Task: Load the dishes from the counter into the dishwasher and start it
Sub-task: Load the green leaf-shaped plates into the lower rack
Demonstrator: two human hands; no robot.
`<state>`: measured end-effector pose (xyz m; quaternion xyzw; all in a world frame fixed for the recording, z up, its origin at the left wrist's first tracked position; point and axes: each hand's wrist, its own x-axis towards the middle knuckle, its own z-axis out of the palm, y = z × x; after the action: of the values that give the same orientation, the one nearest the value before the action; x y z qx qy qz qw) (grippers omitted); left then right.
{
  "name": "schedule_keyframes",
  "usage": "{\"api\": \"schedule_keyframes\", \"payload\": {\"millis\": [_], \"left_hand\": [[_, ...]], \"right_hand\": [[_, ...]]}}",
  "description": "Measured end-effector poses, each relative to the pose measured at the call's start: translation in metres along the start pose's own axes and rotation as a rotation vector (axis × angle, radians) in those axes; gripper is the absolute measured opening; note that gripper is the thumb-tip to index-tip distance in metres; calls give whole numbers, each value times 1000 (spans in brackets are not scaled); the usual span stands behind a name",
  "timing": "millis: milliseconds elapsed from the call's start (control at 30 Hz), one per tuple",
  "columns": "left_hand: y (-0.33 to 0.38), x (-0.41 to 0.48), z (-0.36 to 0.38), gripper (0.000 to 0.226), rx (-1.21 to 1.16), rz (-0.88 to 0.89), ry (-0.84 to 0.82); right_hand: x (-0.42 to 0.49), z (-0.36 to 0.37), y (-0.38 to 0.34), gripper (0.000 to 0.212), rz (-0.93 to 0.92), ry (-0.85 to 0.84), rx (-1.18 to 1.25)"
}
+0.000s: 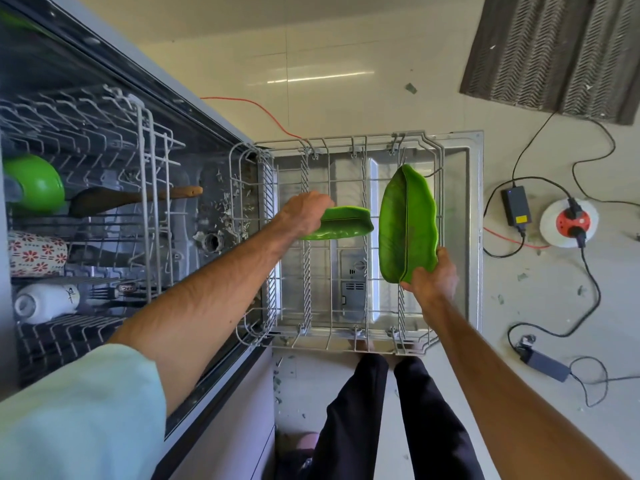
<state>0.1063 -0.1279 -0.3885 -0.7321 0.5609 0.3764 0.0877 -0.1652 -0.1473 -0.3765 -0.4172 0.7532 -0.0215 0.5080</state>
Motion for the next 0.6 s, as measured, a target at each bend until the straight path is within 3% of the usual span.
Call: {"api": "schedule_keyframes", "payload": {"millis": [167,600], "left_hand": [[-5,0,-1,35,-37,-6,-14],[-5,5,-19,35,-77,-3,50]], "right_hand": [[-3,0,1,69,15,-7,-2],[-12,-11,2,65,32,-21,35]]}}
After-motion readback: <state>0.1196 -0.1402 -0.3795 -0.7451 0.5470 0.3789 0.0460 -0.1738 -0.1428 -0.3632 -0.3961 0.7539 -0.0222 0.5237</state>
